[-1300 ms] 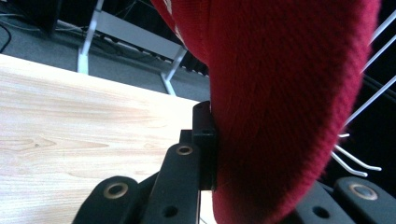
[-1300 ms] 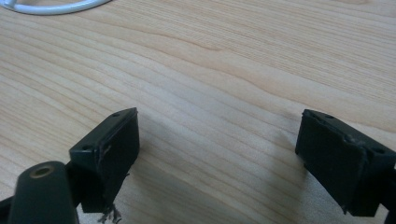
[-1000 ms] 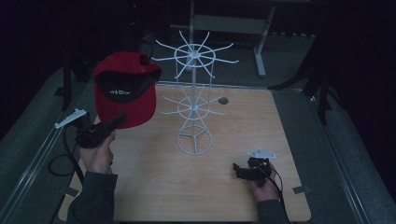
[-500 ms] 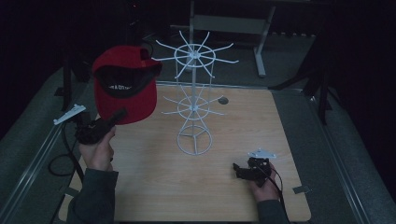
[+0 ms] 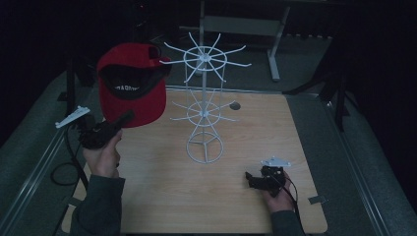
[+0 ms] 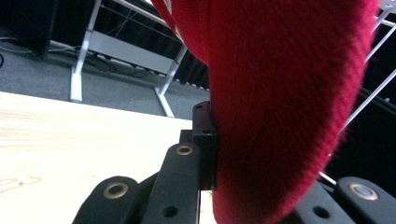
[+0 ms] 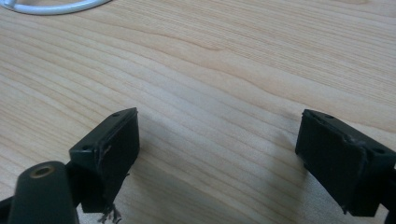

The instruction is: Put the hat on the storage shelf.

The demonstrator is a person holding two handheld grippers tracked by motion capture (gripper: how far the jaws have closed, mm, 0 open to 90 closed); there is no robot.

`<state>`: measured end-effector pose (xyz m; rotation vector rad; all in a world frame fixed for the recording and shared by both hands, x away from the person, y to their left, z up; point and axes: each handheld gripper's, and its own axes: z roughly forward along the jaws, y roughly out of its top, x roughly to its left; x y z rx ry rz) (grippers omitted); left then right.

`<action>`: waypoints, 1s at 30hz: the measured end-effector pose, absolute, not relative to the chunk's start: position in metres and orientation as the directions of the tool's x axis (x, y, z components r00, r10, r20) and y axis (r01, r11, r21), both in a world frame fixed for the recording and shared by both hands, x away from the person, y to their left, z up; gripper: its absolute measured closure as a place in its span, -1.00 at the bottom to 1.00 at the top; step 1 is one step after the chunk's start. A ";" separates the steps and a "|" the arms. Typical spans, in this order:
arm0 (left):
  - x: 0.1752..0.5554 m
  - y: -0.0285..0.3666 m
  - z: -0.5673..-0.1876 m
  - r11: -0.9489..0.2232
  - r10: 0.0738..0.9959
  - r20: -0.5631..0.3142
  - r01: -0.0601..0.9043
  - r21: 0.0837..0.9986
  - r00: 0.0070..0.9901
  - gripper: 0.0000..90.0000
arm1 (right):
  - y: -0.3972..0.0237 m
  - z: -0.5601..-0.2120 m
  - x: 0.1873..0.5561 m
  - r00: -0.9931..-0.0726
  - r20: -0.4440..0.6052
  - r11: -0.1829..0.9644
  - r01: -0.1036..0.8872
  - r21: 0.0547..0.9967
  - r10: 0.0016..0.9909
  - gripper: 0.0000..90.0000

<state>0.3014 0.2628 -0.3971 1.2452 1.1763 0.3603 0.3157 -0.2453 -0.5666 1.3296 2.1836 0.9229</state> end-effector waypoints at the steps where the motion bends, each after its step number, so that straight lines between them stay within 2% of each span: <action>1: 0.302 0.263 -0.397 0.350 0.767 -0.485 0.360 0.865 0.420 0.89 | -0.245 -0.567 0.316 -0.454 -0.013 0.322 0.612 0.723 0.891 -0.70; 30: 0.306 0.262 -0.380 0.354 0.765 -0.475 0.334 0.874 0.434 0.89 | -0.245 -0.567 0.316 -0.454 -0.013 0.322 0.612 0.723 0.891 -0.70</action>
